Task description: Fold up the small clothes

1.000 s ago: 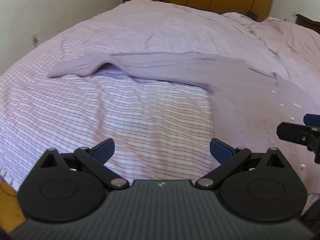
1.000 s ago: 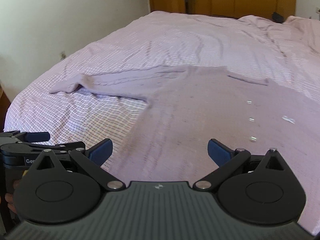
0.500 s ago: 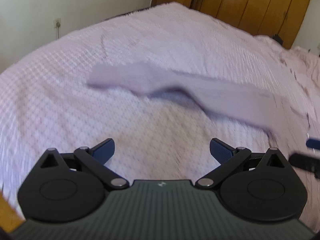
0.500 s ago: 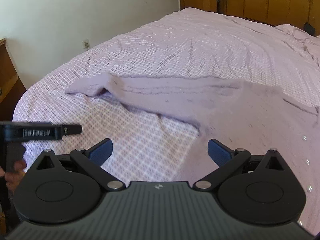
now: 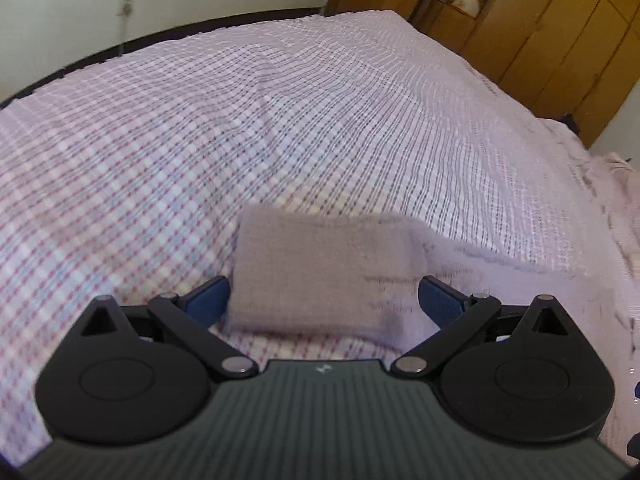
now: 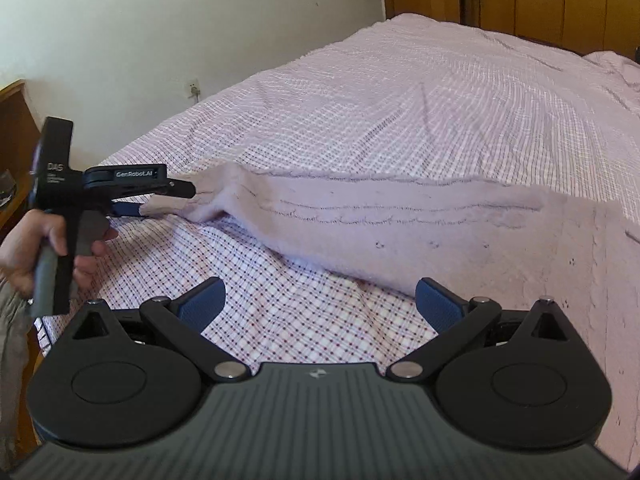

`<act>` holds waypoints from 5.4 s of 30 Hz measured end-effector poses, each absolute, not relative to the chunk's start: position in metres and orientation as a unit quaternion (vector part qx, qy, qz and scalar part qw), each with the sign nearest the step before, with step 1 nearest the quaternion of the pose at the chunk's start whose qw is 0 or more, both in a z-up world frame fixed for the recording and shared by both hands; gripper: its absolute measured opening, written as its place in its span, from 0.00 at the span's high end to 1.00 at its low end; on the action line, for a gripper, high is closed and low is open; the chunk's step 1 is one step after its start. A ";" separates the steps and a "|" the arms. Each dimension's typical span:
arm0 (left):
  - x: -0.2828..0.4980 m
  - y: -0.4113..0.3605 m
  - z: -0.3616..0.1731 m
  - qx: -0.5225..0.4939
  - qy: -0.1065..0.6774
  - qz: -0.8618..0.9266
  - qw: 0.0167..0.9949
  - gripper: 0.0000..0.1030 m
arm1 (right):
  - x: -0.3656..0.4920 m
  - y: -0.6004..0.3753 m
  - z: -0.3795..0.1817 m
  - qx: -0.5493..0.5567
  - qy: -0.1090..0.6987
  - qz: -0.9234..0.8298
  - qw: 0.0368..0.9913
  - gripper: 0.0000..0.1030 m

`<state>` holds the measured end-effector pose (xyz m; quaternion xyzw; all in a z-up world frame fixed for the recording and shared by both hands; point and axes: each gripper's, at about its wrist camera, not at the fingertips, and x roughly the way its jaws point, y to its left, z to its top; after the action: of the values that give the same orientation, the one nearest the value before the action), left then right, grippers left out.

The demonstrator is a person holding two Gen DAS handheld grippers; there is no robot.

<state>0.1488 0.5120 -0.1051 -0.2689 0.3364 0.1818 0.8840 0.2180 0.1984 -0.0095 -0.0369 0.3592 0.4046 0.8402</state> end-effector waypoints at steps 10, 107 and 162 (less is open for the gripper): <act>0.136 0.525 -0.097 -0.229 0.350 0.234 0.878 0.91 | 0.227 0.203 -0.016 -0.023 0.364 0.408 0.837 0.00; 0.305 0.050 -0.058 0.083 0.471 0.031 0.878 0.96 | 0.305 -0.137 -0.071 0.176 0.436 0.310 0.826 0.00; 0.373 -0.142 0.017 0.124 0.405 -0.062 0.904 0.93 | 0.325 -0.301 -0.108 0.300 0.431 0.247 0.814 0.00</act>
<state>0.3726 -0.1421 0.0171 0.1244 0.4054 -0.0618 0.9035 0.3249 -0.3010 -0.1079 0.3000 0.4315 0.2470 0.8142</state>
